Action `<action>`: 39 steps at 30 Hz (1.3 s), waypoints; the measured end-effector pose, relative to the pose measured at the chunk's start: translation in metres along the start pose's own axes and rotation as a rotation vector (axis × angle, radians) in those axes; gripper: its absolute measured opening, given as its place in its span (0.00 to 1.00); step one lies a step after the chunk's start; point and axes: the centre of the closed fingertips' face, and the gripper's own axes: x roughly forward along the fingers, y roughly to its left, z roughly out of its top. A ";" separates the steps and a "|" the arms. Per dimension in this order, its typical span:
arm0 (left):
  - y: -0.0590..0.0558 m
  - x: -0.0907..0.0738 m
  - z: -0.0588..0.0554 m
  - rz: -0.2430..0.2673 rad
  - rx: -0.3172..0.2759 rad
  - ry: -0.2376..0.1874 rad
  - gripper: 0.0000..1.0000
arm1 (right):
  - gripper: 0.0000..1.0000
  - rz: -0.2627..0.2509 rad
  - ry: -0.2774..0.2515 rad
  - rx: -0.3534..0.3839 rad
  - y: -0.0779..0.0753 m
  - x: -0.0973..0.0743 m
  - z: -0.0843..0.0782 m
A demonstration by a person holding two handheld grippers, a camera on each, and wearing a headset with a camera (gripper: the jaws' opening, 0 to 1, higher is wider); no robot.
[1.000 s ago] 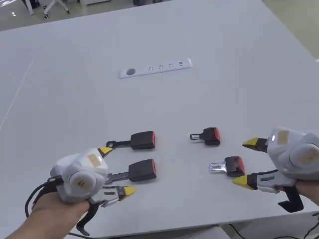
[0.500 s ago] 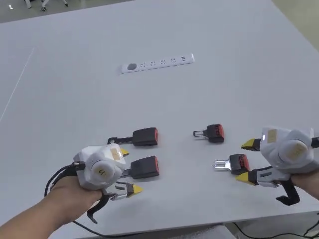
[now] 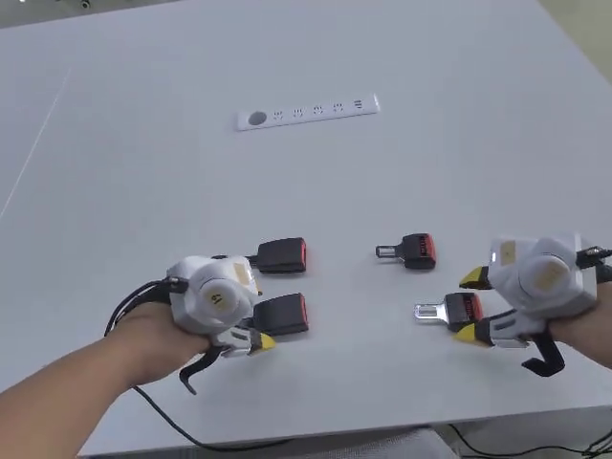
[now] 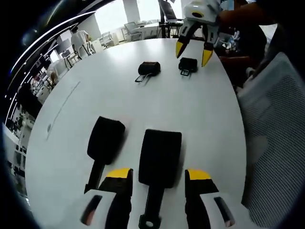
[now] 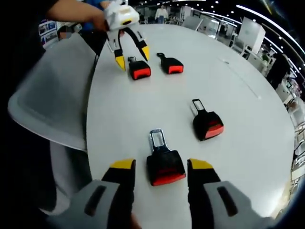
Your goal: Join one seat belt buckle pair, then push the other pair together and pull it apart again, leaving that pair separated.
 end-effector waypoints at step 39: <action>-0.002 0.012 0.002 -0.147 0.131 0.050 0.34 | 0.36 0.111 0.073 -0.099 -0.009 0.017 -0.017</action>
